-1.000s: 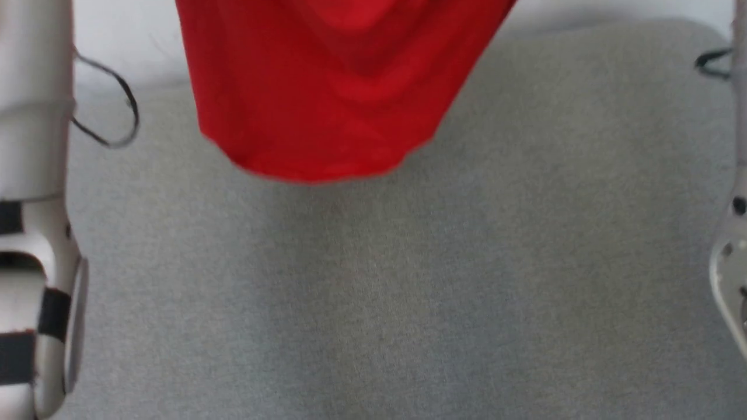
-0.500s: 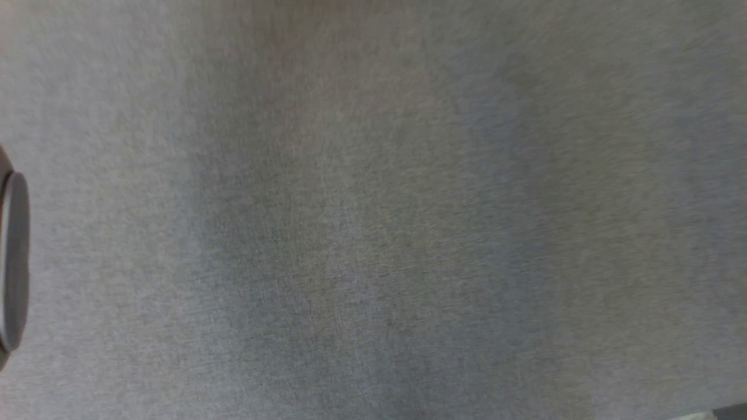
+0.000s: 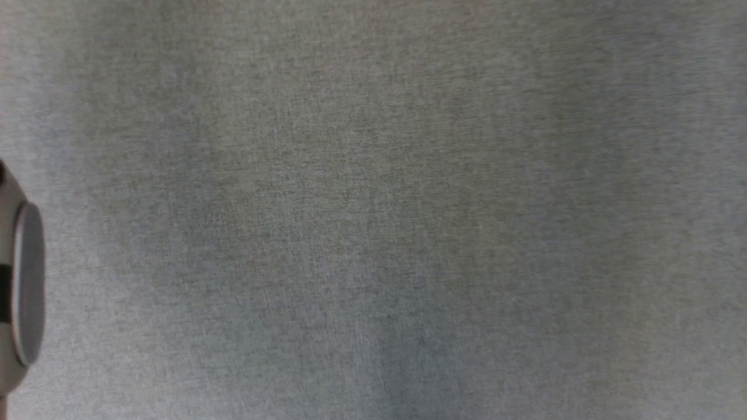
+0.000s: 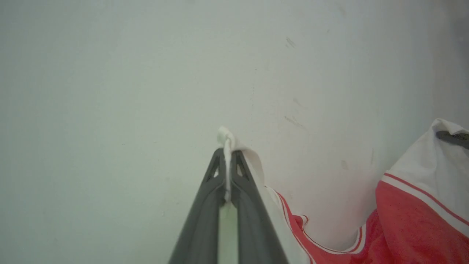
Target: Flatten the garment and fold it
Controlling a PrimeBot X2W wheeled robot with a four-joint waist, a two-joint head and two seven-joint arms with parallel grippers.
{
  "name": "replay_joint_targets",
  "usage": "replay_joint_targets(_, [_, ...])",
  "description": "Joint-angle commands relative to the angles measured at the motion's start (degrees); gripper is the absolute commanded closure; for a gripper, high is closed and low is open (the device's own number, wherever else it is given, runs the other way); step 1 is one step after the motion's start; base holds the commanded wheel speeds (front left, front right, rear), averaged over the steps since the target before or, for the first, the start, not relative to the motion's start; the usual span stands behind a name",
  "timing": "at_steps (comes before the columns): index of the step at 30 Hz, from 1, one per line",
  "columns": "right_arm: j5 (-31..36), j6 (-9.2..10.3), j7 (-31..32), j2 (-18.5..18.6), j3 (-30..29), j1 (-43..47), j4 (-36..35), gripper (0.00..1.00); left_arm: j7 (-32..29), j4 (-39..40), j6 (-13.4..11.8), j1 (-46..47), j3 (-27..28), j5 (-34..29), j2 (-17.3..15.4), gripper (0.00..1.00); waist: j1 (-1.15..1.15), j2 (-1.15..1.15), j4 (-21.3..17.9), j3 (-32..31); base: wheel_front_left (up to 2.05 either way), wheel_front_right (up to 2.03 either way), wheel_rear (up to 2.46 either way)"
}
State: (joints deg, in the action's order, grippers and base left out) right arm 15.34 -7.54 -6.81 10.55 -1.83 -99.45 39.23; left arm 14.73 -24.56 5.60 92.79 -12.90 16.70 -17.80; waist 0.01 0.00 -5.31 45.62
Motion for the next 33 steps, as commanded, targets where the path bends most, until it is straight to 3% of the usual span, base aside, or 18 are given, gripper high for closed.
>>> replay_joint_targets(1, [0.5, 0.05, -0.7, 0.3, -0.4, 1.2, 0.3, 1.00, 0.3, 0.6, 0.6, -1.8, 0.8, -0.1, 0.2, 1.00, -0.01, 0.00, 0.9, 2.3, 0.00, 0.00, 0.00])
replay_joint_targets(9, [-2.6, 0.05, -2.8, 0.4, 3.7, 7.4, 0.3, 1.00, 0.3, 1.4, 1.8, -8.8, 2.4, 3.7, -1.3, 1.00, -0.01, 0.00, 1.7, 0.8, 0.00, 0.00, 0.00])
replay_joint_targets(14, [-11.1, 0.05, -3.5, 1.1, 9.4, 13.6, -3.0, 1.00, 0.3, 5.8, 1.9, -16.9, -3.1, 10.9, -6.5, 1.00, -0.01, 0.00, 1.9, -2.6, 0.00, 0.00, 0.00])
replay_joint_targets(21, [-24.0, 0.05, -1.2, 5.5, 13.1, 28.7, -13.7, 1.00, 0.3, 11.5, 1.9, -31.3, -3.3, 20.1, -12.1, 1.00, -0.01, 0.00, 2.2, -8.6, 0.00, 0.00, 0.00])
replay_joint_targets(27, [-32.8, 0.05, 4.9, 8.4, 7.4, 46.9, -26.6, 1.00, 0.0, 17.0, 1.9, -45.9, -1.0, 26.5, -13.8, 1.00, -0.01, 0.00, 2.9, -13.4, 0.00, 0.00, 0.00])
replay_joint_targets(33, [-37.9, 0.05, 11.2, 5.9, 2.0, 62.1, -36.6, 1.00, -1.4, 23.6, 0.8, -59.5, 0.1, 30.9, -15.1, 1.00, -0.01, 0.00, 3.0, -17.3, 0.00, 0.00, 0.00])
